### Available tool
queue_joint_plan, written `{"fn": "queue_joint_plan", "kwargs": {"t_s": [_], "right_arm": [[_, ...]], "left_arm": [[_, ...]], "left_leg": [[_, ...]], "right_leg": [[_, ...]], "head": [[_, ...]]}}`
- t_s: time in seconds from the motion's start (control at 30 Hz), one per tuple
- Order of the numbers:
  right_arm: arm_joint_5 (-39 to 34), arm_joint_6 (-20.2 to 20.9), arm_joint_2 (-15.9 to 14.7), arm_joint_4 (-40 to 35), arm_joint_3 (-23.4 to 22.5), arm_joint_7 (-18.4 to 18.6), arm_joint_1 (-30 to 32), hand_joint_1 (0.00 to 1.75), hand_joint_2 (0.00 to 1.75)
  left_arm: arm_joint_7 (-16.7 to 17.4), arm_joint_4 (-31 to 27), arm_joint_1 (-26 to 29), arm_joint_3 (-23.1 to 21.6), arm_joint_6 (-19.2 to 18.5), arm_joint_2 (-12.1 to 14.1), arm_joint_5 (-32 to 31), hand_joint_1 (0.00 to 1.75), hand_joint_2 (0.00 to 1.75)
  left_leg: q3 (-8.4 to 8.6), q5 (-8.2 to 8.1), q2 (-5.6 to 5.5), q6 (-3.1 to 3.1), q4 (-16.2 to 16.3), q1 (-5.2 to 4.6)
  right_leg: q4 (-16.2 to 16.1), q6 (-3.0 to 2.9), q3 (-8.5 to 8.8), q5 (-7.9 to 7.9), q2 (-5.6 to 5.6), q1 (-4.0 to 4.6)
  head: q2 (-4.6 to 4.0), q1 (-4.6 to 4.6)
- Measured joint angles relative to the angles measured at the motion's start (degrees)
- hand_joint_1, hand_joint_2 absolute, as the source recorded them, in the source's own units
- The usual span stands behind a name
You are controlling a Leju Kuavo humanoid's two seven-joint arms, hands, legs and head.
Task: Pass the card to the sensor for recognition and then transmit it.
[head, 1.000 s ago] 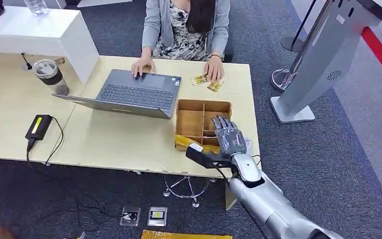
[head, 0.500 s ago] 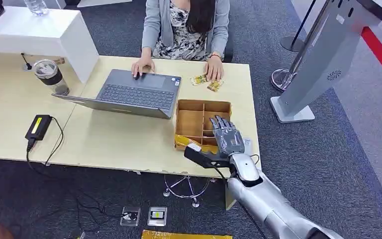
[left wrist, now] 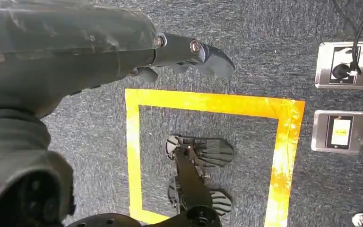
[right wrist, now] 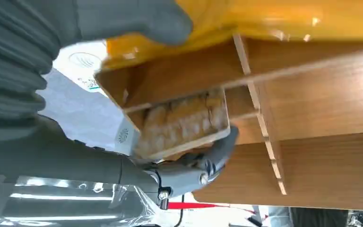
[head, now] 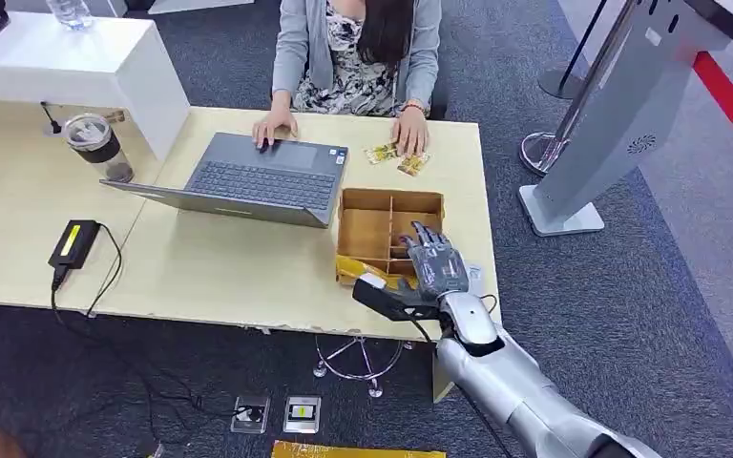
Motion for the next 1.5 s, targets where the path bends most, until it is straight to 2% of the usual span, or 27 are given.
{"fn": "queue_joint_plan", "kwargs": {"t_s": [0.93,1.27,1.5], "right_arm": [[-3.00,-0.61,-0.07,-0.13,0.33,-1.11,-1.07,1.75,1.75],[-3.02,1.79,-1.25,-5.37,-0.26,-0.92,-3.94,1.75,1.75],[-2.51,1.75,-1.57,-7.34,-0.26,-0.59,-4.32,1.75,1.75]], "left_arm": [[0.00,0.00,0.02,0.00,-0.26,0.00,-0.44,0.00,0.00],[-0.02,0.00,0.07,0.00,-0.39,0.02,-0.85,0.00,0.00],[-0.42,0.00,0.07,0.00,-0.59,0.02,-1.07,0.00,0.00]], "left_leg": [[0.01,0.00,0.05,0.00,0.00,0.00],[0.02,0.00,0.09,-0.01,0.01,0.00],[0.04,0.00,0.11,-0.01,0.01,0.00]], "right_leg": [[0.00,0.00,-0.02,0.00,0.04,0.00],[0.01,0.00,-0.05,0.00,0.12,0.00],[0.00,0.00,-0.05,0.00,0.14,0.00]], "head": [[0.00,0.00],[0.00,0.00],[0.00,0.00]]}}
